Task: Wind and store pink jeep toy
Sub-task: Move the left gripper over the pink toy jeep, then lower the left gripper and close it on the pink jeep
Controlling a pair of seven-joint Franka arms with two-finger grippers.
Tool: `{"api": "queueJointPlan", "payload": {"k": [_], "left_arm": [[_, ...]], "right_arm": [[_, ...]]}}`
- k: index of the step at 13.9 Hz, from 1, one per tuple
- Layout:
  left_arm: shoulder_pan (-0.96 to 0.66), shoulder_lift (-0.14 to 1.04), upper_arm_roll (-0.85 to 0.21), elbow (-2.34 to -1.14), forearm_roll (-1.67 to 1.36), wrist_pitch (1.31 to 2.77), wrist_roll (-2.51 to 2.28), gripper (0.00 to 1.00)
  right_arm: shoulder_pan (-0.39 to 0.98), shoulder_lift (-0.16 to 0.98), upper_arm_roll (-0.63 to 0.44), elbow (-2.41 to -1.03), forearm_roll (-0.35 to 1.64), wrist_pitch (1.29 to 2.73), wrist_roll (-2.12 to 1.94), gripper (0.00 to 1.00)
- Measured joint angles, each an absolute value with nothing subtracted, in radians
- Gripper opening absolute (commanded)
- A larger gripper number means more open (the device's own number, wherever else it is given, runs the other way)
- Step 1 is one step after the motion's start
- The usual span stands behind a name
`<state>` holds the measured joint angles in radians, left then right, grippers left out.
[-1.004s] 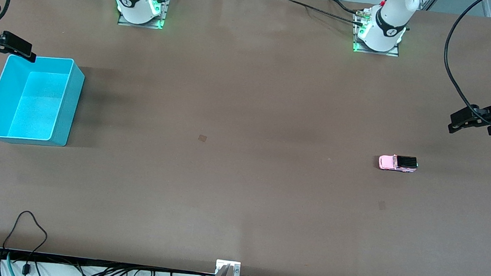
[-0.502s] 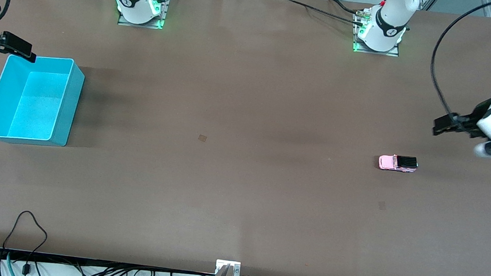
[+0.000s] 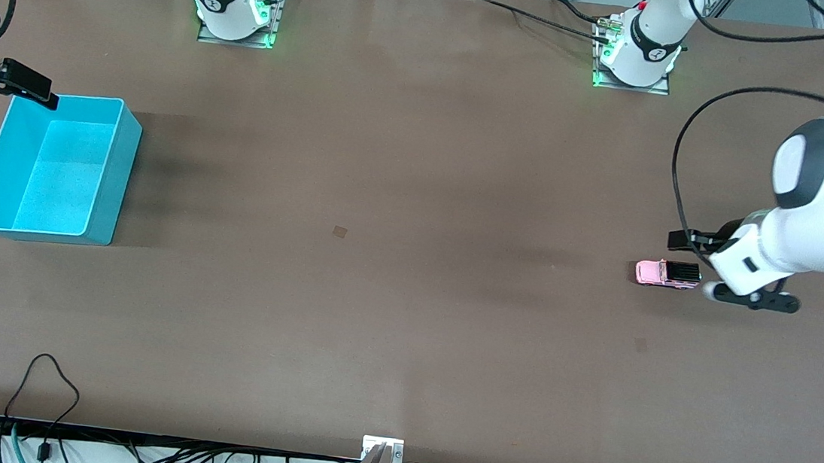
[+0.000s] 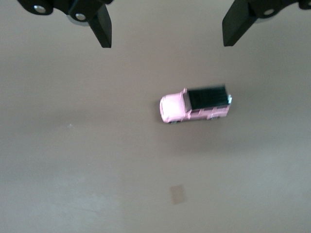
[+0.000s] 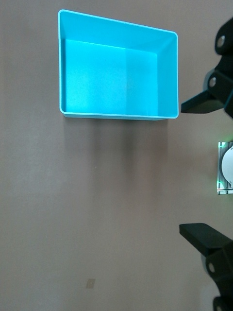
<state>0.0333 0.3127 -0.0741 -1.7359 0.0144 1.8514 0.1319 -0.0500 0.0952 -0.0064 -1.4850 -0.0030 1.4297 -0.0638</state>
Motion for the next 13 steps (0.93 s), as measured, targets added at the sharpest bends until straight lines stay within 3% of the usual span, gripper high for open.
{"api": "queueJointPlan", "payload": {"k": [4,10,13], "left_arm": [[0.056,0.314,-0.072,-1.877,0.083,2.049,0.412,1.00],[0.108,0.338,-0.071,-1.926,0.127,2.130,0.896,1.00],[0.129,0.353,-0.072,-1.999,0.127,2.271,1.127,1.00]], "right_arm": [[-0.050,0.096,-0.006,-1.485,-0.003,1.430,-0.064,1.00],[-0.051,0.096,-0.006,-1.485,-0.003,1.430,-0.064,1.00],[-0.051,0.096,-0.006,-1.485,-0.003,1.430,-0.064,1.00]]}}
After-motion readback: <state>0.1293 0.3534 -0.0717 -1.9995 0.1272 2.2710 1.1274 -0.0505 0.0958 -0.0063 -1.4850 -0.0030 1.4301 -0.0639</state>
